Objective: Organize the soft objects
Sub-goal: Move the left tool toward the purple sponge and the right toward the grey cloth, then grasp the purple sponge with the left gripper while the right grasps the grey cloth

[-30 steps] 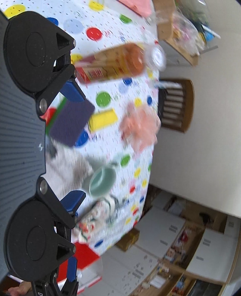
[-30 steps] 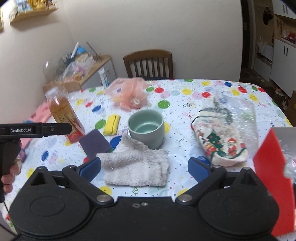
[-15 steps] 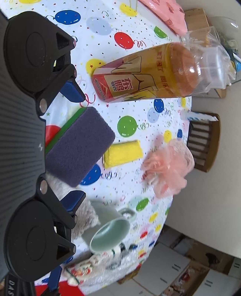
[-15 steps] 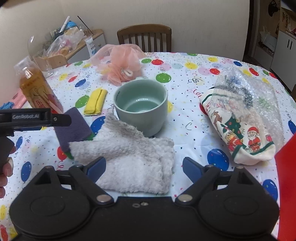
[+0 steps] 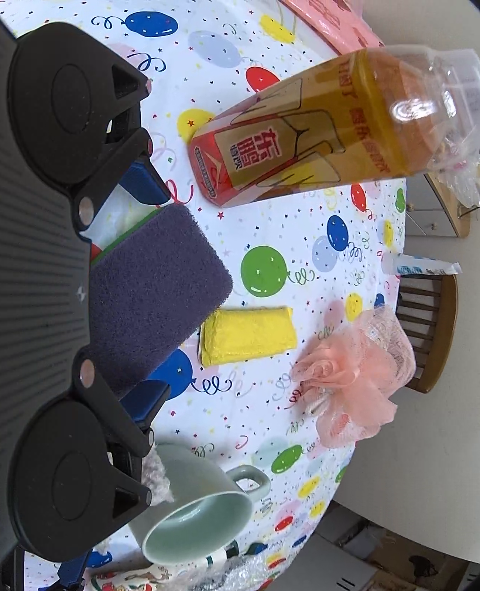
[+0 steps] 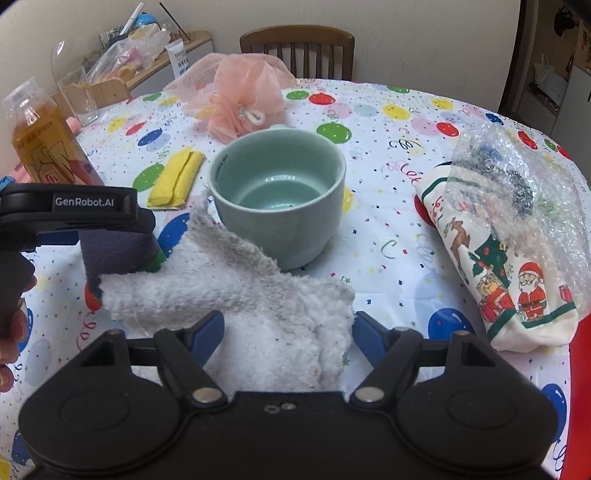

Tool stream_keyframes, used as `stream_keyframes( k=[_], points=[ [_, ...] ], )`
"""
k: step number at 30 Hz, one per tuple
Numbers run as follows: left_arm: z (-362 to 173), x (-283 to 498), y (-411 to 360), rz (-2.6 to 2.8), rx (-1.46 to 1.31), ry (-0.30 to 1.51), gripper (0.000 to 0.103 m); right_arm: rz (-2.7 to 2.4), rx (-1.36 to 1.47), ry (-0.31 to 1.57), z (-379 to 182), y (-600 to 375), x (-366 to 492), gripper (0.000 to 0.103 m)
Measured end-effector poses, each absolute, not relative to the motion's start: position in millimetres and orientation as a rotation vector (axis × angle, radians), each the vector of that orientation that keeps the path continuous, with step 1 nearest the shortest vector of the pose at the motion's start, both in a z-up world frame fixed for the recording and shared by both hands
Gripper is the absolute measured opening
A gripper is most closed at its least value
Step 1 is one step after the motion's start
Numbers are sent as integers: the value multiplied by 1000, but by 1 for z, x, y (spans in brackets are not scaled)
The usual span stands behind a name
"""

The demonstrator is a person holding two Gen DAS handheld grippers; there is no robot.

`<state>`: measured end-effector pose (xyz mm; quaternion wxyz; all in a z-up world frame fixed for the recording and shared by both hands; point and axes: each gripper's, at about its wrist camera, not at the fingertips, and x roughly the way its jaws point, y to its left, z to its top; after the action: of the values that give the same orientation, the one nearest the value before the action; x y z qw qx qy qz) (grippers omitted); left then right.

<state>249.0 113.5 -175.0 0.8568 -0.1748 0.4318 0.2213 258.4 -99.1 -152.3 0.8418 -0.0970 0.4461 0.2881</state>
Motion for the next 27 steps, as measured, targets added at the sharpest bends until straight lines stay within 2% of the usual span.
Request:
stream_keyframes(
  k=[4, 12, 20, 27],
  points=[
    [-181, 254, 111, 482, -363, 920, 102, 612, -225, 949, -157, -96, 259, 69],
    [-181, 254, 109, 487, -354, 905, 99, 626, -241, 942, -159, -93, 253, 47],
    [-181, 250, 111, 476, -392, 889, 96, 658, -272, 926, -157, -87, 242, 15],
    [-180, 243, 114, 467, -418, 876, 95, 653, -201, 918, -148, -102, 233, 10]
  ],
)
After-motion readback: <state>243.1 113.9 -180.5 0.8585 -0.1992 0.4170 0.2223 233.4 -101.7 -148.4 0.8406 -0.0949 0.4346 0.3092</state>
